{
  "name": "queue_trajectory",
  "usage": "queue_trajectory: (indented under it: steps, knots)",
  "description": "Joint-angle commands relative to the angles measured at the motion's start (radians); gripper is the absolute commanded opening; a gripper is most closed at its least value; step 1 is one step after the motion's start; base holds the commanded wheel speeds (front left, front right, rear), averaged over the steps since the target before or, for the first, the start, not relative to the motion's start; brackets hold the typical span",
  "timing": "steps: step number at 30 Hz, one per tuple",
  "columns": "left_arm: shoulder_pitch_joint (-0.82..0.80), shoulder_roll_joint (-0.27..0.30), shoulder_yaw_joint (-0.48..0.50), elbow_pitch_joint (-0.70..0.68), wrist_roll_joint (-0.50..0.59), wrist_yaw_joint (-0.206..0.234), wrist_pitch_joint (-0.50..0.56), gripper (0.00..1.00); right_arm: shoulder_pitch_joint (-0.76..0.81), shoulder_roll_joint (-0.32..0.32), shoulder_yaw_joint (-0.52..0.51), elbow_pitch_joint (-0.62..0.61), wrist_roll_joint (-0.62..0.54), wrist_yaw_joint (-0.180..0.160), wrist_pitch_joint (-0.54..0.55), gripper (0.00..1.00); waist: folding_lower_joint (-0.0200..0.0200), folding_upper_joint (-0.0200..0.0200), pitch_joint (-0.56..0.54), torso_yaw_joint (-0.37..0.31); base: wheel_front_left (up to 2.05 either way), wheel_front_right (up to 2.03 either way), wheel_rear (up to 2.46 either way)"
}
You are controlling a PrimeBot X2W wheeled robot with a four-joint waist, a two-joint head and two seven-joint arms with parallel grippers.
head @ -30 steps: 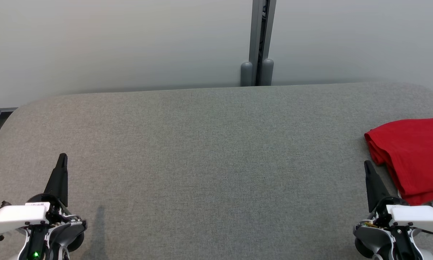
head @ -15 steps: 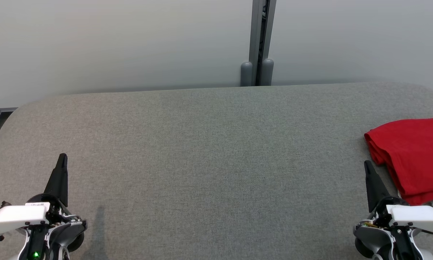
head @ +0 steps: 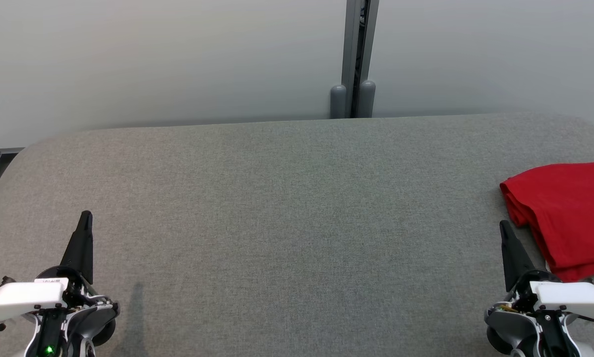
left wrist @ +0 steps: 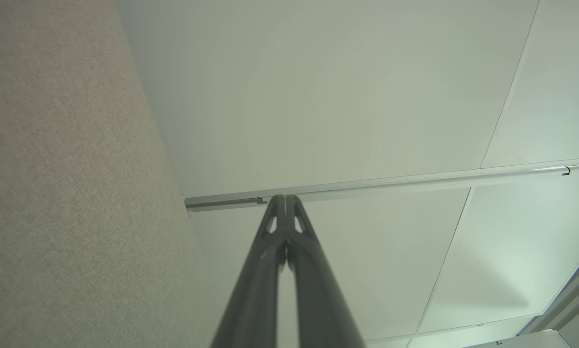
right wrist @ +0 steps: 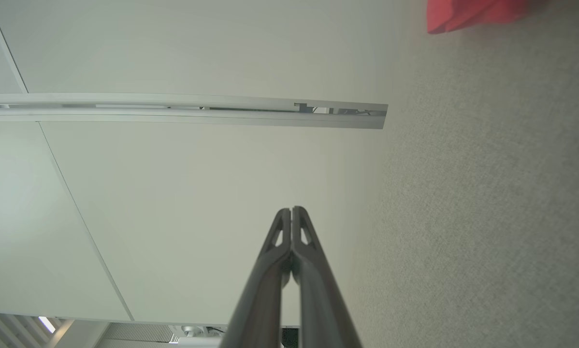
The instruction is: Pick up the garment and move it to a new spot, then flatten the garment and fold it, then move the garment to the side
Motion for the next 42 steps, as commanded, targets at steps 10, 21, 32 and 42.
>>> queue_trajectory:
  steps: [10,21,32,42]
  knots:
    - [-0.013,0.004,0.005,0.002,0.011,-0.004,0.003,0.0,-0.01,-0.005,-0.002,-0.001,0.002,0.0,0.0,0.0,0.0,0.0,0.0,0.0,0.0,0.0,0.0]
    - [-0.014,0.003,0.007,0.002,0.012,-0.004,0.004,0.0,-0.01,-0.005,-0.002,-0.001,0.003,0.0,0.0,0.0,0.0,0.0,0.0,0.0,0.0,0.0,0.0]
    - [-0.014,0.002,0.008,0.002,0.013,-0.004,0.004,0.0,-0.01,-0.005,-0.002,-0.001,0.003,0.0,0.0,0.0,0.0,0.0,0.0,0.0,0.0,0.0,0.0]
    - [-0.014,0.001,0.009,0.002,0.014,-0.004,0.006,0.0,-0.01,-0.005,-0.002,-0.001,0.003,0.0,0.0,0.0,0.0,0.0,0.0,0.0,0.0,0.0,0.0]
